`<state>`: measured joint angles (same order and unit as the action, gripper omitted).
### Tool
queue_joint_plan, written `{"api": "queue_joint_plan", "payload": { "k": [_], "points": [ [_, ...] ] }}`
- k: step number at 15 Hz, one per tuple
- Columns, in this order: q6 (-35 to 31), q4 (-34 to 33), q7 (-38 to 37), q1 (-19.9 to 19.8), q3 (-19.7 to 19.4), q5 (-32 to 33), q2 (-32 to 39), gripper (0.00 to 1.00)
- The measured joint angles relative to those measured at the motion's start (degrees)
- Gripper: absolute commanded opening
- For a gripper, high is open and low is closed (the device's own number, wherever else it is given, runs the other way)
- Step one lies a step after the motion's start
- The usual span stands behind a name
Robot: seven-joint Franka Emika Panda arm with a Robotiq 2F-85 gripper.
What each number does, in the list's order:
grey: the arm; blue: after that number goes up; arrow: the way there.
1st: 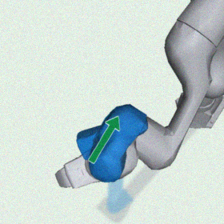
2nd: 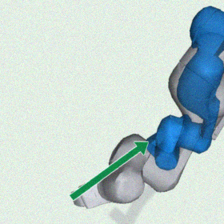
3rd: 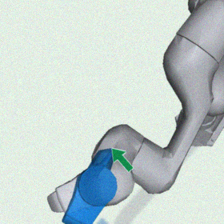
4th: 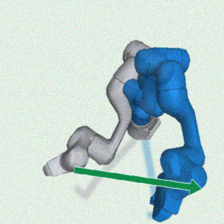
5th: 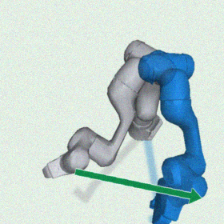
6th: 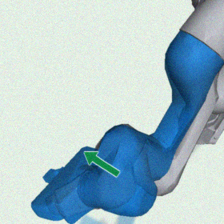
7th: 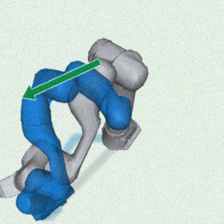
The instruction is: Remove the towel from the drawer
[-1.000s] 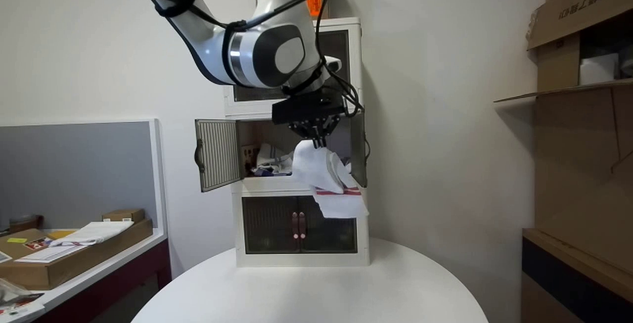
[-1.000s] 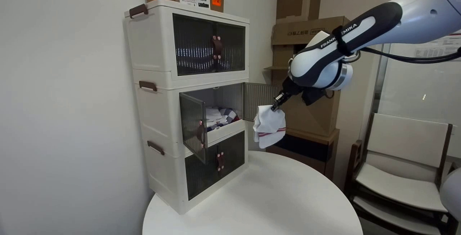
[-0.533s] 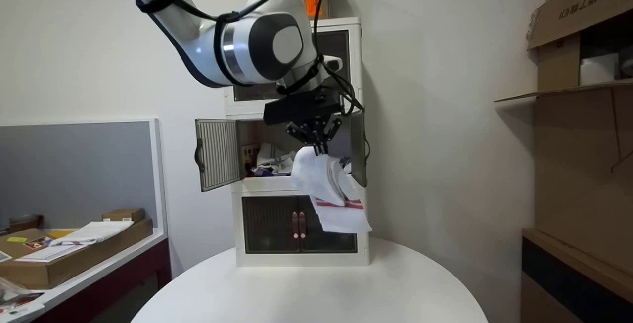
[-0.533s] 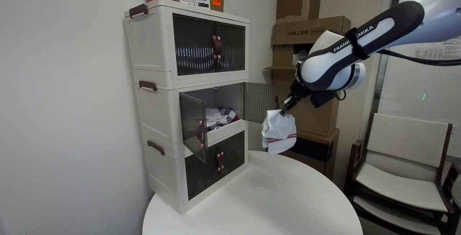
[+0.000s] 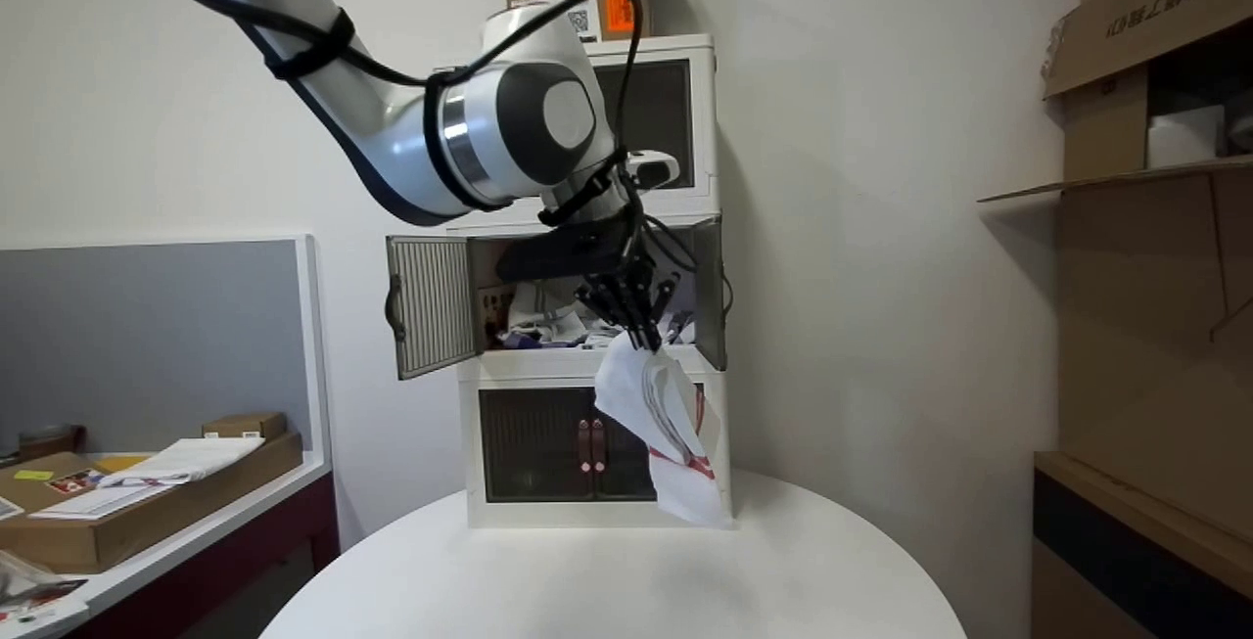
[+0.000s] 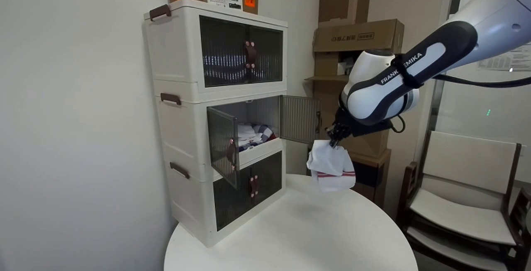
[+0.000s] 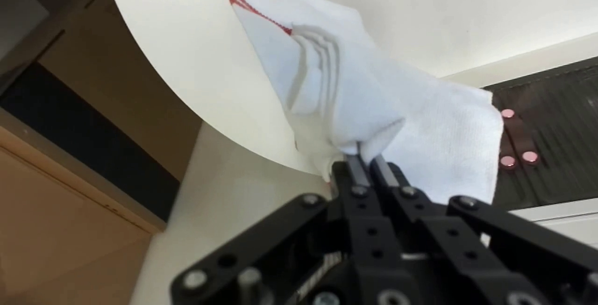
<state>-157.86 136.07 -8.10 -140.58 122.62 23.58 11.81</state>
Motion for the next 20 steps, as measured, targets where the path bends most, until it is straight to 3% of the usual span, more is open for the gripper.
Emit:
{"api": "queue_joint_plan", "payload": {
  "k": [10,16,17,20],
  "points": [
    [0.97,-1.84,-32.67,0.02,-0.15,3.46,-15.19,0.01],
    [11.45,-7.04,-45.99,2.16,-0.38,8.73,-22.30,0.01],
    [13.18,-7.77,-46.20,4.83,-2.51,8.29,-23.37,0.01],
    [15.01,-8.51,-43.15,17.27,-14.01,1.96,-28.30,0.01]
  ]
}}
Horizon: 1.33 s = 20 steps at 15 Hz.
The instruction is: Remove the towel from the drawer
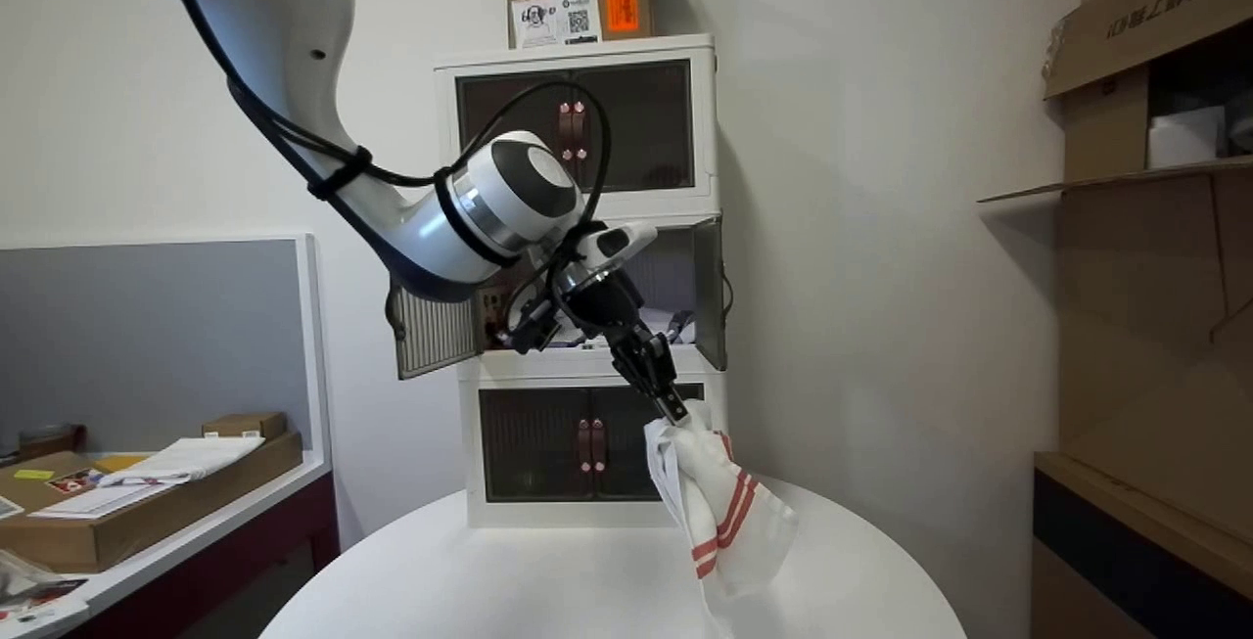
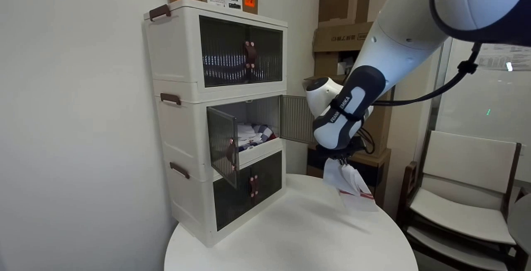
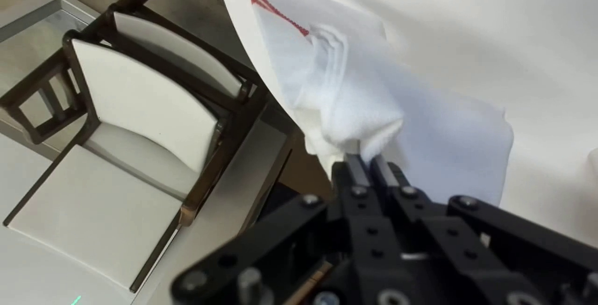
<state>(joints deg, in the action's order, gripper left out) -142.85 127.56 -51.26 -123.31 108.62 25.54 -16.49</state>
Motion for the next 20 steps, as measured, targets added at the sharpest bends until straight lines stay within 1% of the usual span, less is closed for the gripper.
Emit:
{"api": "queue_joint_plan", "payload": {
  "k": [1,2,3,4,7,8,10,13,14,17,20],
  "points": [
    [-0.19,0.01,2.30,2.48,-2.18,-3.27,-1.92,0.01],
    [-0.22,-0.11,3.39,2.67,-1.99,-4.16,-3.38,0.01],
    [-1.04,0.16,4.87,2.60,-1.52,-6.65,-4.86,0.31],
    [-2.45,0.49,7.82,2.64,-1.53,-10.40,-6.66,0.32],
    [-5.45,0.93,15.30,1.49,-0.16,-20.98,-10.97,0.52],
    [-6.12,0.92,17.41,0.80,0.50,-23.73,-12.01,0.60],
    [-7.08,0.79,21.05,-0.45,1.49,-28.28,-13.78,0.75],
    [-8.54,0.50,25.64,-1.78,2.54,-33.38,-15.04,0.96],
    [-9.45,0.33,27.73,-2.13,3.04,-34.99,-14.80,1.00],
    [-11.80,-0.63,35.36,-2.51,4.46,-38.16,-12.21,1.00],
    [-11.89,-2.01,42.71,-1.84,4.71,-38.67,-7.87,1.00]
  ]
}}
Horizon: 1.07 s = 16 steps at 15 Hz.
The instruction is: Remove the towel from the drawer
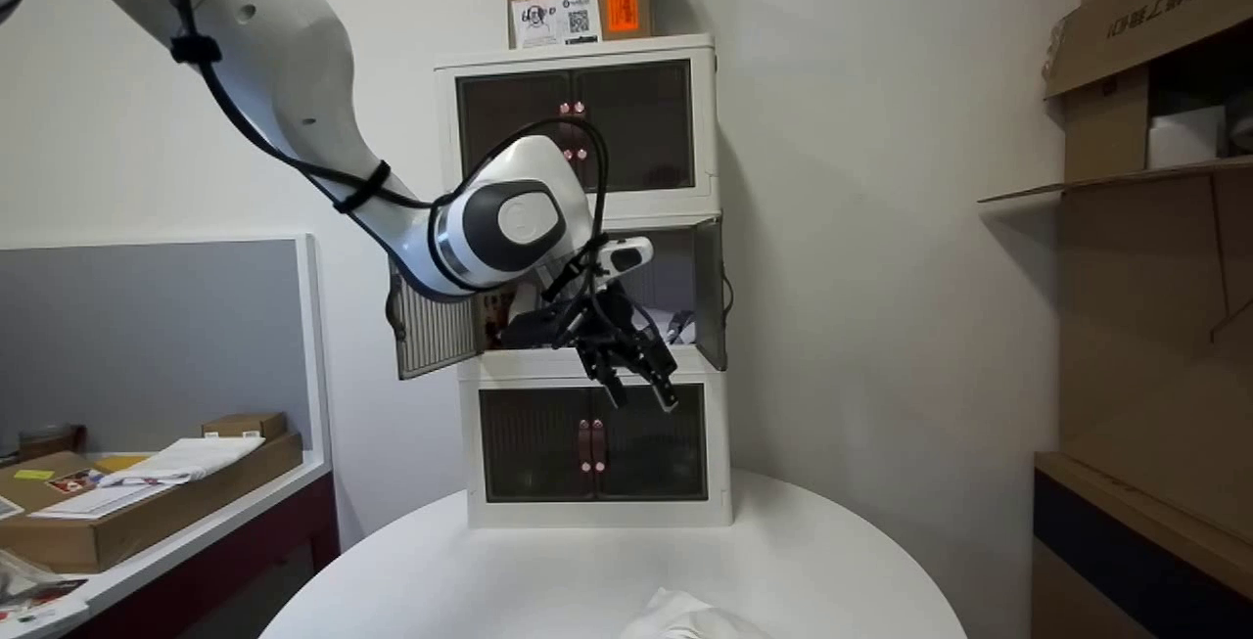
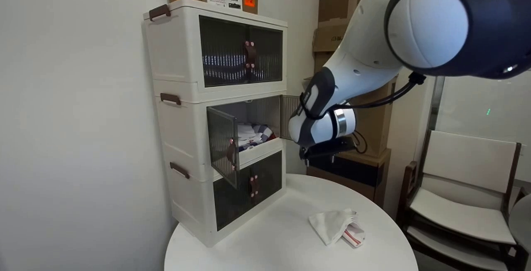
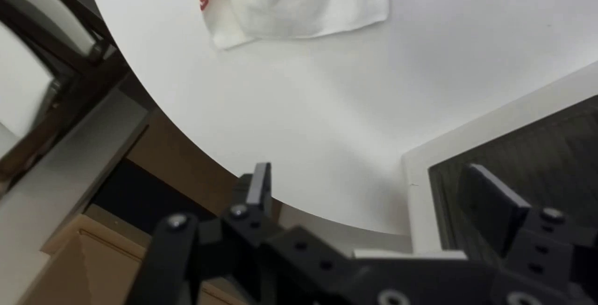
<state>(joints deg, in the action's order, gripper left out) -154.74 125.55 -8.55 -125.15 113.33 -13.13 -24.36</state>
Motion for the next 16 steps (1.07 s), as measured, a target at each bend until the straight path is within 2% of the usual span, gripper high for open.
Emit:
{"api": "queue_joint_plan", "payload": {
  "k": [8,13,16],
  "points": [
    [2.33,-0.04,17.23,0.11,1.86,-0.21,16.33,1.00],
    [6.59,2.38,27.96,-0.01,1.85,-0.29,27.06,1.00],
    [7.68,3.67,30.77,-0.01,1.82,-0.26,31.29,1.00]
  ]
}}
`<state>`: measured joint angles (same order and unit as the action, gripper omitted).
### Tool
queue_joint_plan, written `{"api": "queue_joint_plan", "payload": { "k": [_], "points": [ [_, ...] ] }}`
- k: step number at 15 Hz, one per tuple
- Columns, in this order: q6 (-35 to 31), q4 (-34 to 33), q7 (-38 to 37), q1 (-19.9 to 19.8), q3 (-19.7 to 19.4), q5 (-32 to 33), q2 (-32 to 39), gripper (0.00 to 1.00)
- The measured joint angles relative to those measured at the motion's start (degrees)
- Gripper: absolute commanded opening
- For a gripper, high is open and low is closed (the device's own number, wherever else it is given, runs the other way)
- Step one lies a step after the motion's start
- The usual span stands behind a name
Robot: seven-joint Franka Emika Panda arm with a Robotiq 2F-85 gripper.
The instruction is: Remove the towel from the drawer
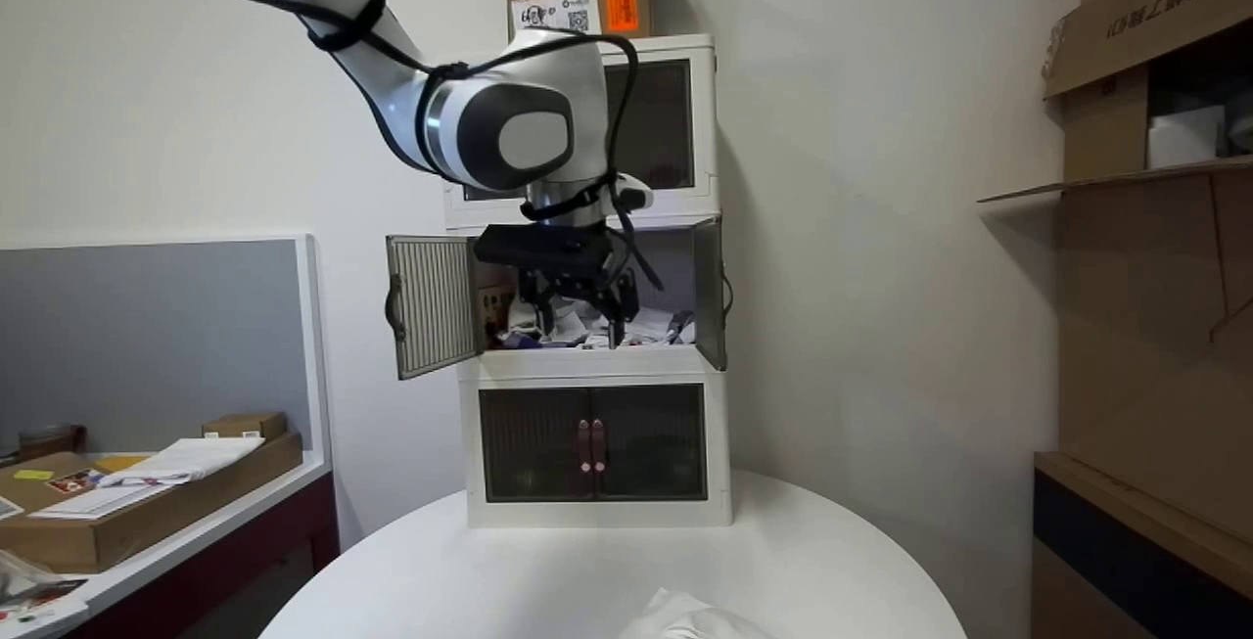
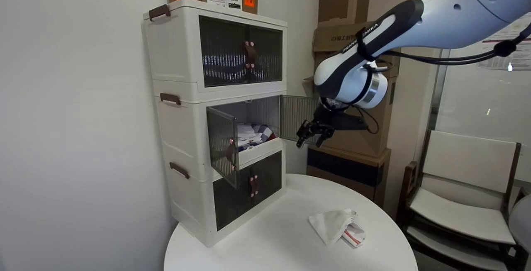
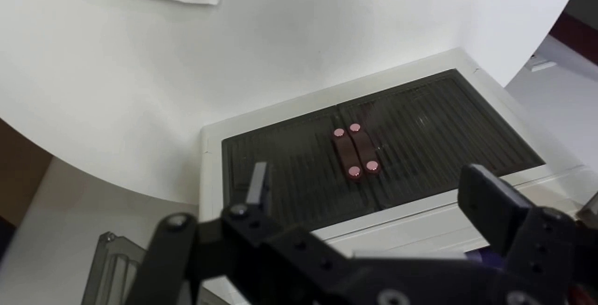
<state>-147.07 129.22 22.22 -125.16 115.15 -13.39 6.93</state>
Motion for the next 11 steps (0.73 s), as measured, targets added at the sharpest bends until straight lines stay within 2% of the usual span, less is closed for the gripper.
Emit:
{"api": "queue_joint_plan", "payload": {
  "k": [11],
  "points": [
    [0.00,0.56,0.31,0.08,0.03,0.00,0.75,1.00]
  ]
}}
